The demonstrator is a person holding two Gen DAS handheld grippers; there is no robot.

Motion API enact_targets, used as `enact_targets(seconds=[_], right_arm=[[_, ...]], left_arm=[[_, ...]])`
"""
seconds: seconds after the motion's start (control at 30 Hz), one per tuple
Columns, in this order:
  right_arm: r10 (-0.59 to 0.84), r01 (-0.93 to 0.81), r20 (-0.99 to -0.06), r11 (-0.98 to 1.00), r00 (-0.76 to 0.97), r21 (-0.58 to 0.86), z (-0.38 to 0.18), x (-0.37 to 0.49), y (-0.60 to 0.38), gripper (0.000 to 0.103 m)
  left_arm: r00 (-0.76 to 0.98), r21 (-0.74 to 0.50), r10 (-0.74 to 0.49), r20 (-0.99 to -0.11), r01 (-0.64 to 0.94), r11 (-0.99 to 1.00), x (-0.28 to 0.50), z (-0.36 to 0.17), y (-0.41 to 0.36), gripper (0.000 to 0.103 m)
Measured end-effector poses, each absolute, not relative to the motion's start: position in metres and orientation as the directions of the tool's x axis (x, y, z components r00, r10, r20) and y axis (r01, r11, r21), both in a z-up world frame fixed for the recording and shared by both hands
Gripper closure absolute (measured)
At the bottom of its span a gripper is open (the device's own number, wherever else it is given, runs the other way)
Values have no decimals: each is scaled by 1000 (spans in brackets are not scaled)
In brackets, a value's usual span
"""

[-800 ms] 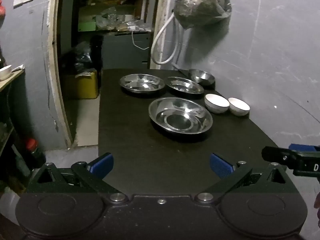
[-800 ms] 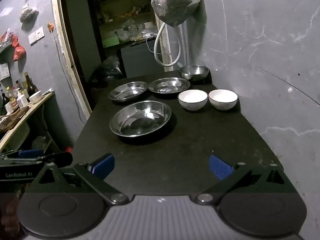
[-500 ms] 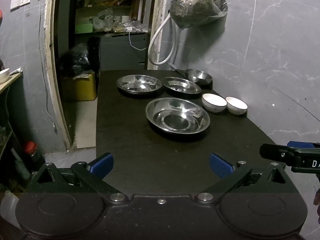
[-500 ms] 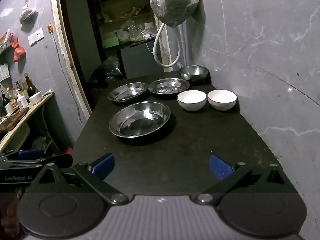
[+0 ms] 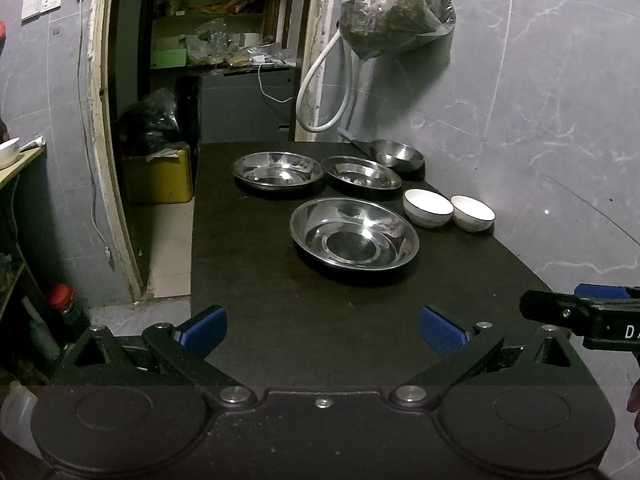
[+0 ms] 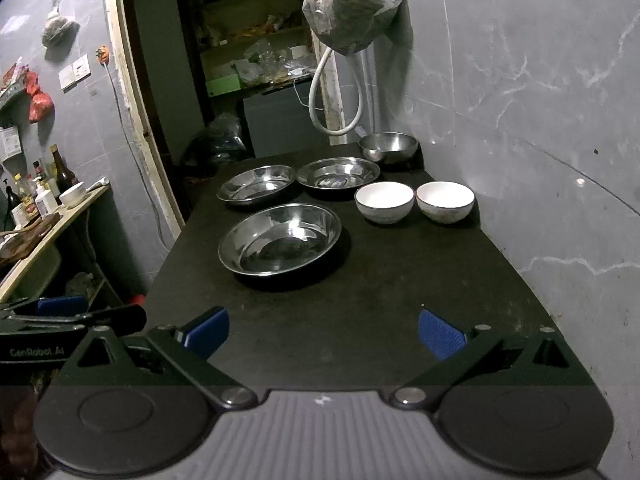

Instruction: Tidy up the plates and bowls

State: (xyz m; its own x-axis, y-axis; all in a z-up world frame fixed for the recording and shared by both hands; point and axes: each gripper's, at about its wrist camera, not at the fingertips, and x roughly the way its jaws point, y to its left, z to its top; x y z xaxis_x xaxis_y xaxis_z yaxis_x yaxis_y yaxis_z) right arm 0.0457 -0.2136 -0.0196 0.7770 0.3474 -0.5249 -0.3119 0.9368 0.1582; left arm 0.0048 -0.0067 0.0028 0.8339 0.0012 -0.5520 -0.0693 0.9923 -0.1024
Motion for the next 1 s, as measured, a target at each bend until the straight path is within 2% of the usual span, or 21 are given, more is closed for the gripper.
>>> enact_targets(seconds=[1.0], right_arm=[[348,-311,-527,937,775,161,-18,47,-214,0]], left_arm=[[834,-108,-3,-551,-69,992,2,6,-7,1]])
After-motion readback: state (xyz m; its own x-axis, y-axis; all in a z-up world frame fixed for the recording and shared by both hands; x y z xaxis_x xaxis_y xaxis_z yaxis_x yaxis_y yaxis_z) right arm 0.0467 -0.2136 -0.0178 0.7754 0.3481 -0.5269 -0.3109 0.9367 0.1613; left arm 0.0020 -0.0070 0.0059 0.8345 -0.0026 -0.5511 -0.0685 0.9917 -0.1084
